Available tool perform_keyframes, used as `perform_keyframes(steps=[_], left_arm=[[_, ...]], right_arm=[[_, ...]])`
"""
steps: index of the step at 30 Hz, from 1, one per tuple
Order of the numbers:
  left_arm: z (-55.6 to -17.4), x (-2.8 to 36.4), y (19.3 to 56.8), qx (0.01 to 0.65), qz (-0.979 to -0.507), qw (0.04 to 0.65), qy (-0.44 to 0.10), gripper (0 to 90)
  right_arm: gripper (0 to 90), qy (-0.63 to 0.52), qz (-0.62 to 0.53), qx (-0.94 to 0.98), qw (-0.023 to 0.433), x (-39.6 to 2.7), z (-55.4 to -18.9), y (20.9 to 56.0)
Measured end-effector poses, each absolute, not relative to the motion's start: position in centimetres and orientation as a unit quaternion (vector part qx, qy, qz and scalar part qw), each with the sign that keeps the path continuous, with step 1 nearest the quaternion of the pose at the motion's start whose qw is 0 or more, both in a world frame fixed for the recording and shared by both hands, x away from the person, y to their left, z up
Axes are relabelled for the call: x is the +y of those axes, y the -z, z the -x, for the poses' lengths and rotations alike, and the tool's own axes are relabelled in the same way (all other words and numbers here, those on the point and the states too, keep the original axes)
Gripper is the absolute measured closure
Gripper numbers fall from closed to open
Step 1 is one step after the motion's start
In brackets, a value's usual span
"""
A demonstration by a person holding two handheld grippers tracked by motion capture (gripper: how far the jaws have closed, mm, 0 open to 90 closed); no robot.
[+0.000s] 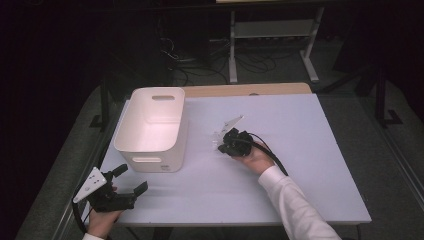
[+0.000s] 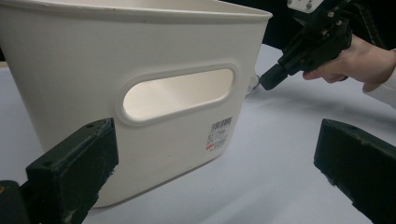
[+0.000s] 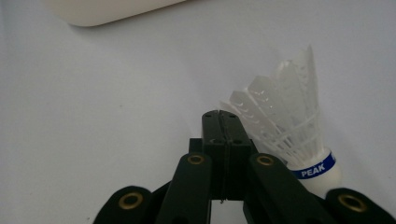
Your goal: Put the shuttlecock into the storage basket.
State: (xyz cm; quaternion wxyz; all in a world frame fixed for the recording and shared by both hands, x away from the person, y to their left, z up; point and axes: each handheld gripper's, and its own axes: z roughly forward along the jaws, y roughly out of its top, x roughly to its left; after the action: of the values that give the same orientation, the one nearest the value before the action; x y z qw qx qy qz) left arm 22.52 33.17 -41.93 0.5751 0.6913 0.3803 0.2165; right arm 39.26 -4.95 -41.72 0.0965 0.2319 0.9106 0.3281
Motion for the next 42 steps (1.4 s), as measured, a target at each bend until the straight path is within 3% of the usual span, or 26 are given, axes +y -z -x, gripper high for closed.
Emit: perform_keyframes(steps=[30, 42], left_arm=[[-22.5, 33.3, 41.9, 0.377, -0.695, 0.573, -0.217, 0.0], [-22.5, 33.2, 41.9, 0.378, -0.694, 0.574, -0.215, 0.0]], right_arm=[[88.4, -0.338, -0.276, 0.894, 0.100, -4.8, -42.1, 41.7], [65.5, -0.353, -0.301, 0.882, 0.089, -6.5, -42.6, 40.2]])
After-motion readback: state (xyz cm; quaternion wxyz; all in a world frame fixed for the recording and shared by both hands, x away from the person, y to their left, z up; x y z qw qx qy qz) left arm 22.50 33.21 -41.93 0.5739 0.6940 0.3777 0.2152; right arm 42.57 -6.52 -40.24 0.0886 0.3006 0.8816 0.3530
